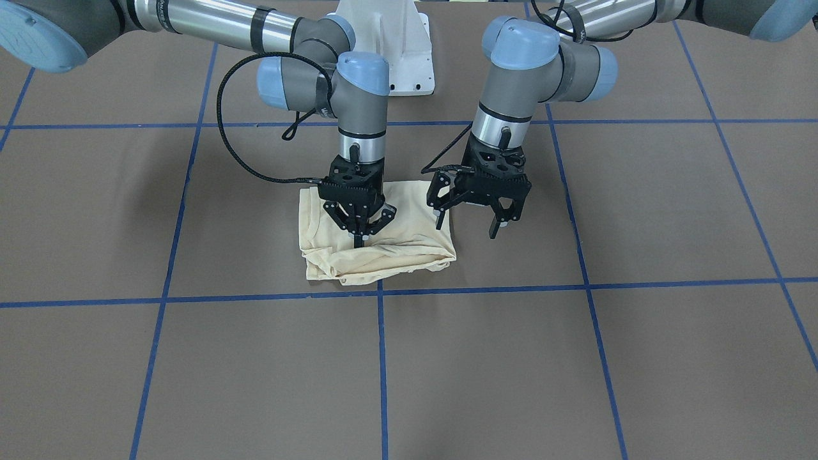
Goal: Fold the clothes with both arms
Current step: 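Lay the folded edge onto the far half and press it down with both grippers, then open both grippers and raise them away from the folded shirt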
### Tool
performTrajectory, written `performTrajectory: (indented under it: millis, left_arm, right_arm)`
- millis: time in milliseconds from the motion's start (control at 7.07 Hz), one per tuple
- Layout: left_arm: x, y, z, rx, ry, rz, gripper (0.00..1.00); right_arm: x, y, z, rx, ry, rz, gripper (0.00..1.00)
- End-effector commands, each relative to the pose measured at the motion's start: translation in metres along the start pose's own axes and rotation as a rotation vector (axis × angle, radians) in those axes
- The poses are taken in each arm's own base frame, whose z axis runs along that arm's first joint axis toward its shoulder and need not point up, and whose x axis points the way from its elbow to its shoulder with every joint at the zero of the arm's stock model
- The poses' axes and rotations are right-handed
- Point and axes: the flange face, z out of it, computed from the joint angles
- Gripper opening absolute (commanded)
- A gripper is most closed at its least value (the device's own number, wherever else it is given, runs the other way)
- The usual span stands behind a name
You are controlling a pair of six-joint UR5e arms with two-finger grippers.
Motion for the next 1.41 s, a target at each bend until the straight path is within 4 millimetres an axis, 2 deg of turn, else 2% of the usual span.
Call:
performTrajectory:
  millis: [0, 141, 283, 424, 565, 848, 989, 1131, 1272]
  left_arm:
    - [-0.004, 0.003, -0.008, 0.001, 0.008, 0.0, 1.0]
    - [-0.004, 0.003, -0.008, 0.001, 0.008, 0.0, 1.0]
    - [-0.004, 0.003, -0.008, 0.001, 0.008, 0.0, 1.0]
    - [-0.005, 0.003, -0.008, 0.002, 0.006, 0.0, 1.0]
    - [-0.005, 0.003, -0.008, 0.002, 0.006, 0.0, 1.0]
    - [-0.005, 0.003, -0.008, 0.002, 0.006, 0.0, 1.0]
    - [-0.006, 0.002, -0.008, 0.0, 0.004, 0.0, 1.0]
    - [-0.008, -0.001, -0.01, 0.004, -0.003, 0.002, 1.0]
    - [-0.01, -0.009, -0.027, 0.0, -0.015, 0.021, 1.0]
  right_arm:
    - [-0.012, -0.039, 0.06, 0.086, -0.034, 0.055, 0.0]
    - [-0.009, -0.056, 0.062, 0.096, -0.03, 0.049, 0.0]
    - [-0.011, -0.061, 0.06, 0.091, -0.037, 0.043, 0.0]
    - [-0.011, -0.069, 0.057, 0.064, -0.047, 0.047, 0.83]
    - [-0.016, -0.085, 0.051, 0.051, -0.06, 0.043, 0.99]
    - [-0.01, -0.109, 0.046, -0.035, -0.072, 0.02, 1.0]
    - [0.005, -0.12, 0.039, -0.096, -0.073, 0.021, 1.0]
    - [0.036, -0.132, 0.019, -0.147, -0.073, -0.02, 1.0]
    - [0.084, -0.142, -0.014, -0.167, -0.072, -0.061, 1.0]
